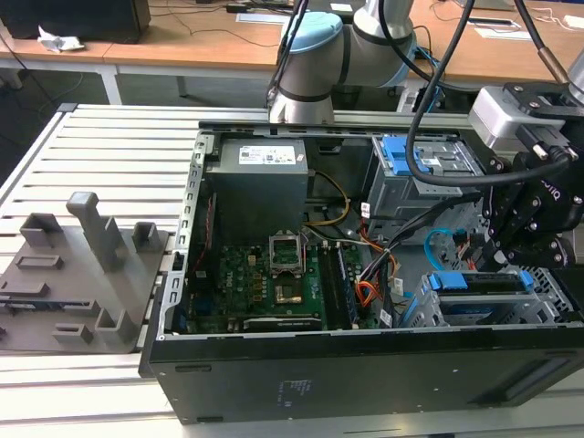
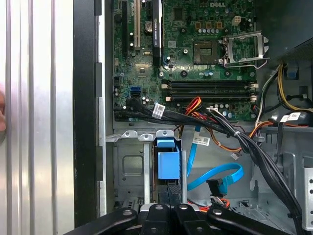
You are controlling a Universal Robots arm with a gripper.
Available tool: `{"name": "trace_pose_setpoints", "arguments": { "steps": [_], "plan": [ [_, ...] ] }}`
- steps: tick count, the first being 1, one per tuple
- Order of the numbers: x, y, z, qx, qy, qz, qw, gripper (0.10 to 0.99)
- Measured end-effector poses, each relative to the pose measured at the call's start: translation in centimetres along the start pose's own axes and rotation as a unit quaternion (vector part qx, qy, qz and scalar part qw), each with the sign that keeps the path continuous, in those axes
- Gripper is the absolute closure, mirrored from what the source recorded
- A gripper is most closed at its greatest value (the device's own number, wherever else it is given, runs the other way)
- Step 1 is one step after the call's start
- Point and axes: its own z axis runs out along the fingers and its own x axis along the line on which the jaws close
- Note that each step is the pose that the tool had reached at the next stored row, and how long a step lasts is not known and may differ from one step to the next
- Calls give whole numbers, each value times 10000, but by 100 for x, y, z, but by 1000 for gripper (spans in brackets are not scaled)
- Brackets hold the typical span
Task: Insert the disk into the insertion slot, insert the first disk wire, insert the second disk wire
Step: 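Insert the first disk wire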
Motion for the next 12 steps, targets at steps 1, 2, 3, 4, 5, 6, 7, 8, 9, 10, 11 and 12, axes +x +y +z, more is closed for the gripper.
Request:
{"name": "trace_pose_setpoints", "arguments": {
  "steps": [1, 2, 3, 4, 5, 6, 7, 8, 9, 10, 11, 12],
  "plan": [
    [0, 0, 0, 0, 0, 0, 10000, 980],
    [0, 0, 0, 0, 0, 0, 10000, 980],
    [0, 0, 1, 0, 0, 0, 10000, 980],
    [0, 0, 1, 0, 0, 0, 10000, 980],
    [0, 0, 0, 0, 0, 0, 10000, 973],
    [0, 0, 1, 0, 0, 0, 10000, 973],
    [0, 0, 1, 0, 0, 0, 10000, 855],
    [0, 0, 1, 0, 0, 0, 10000, 784],
    [0, 0, 1, 0, 0, 0, 10000, 784],
    [0, 0, 1, 0, 0, 0, 10000, 784],
    [0, 0, 1, 0, 0, 0, 10000, 784],
    [0, -4, 2, 0, -1, -1, 10000, 784]
  ]
}}
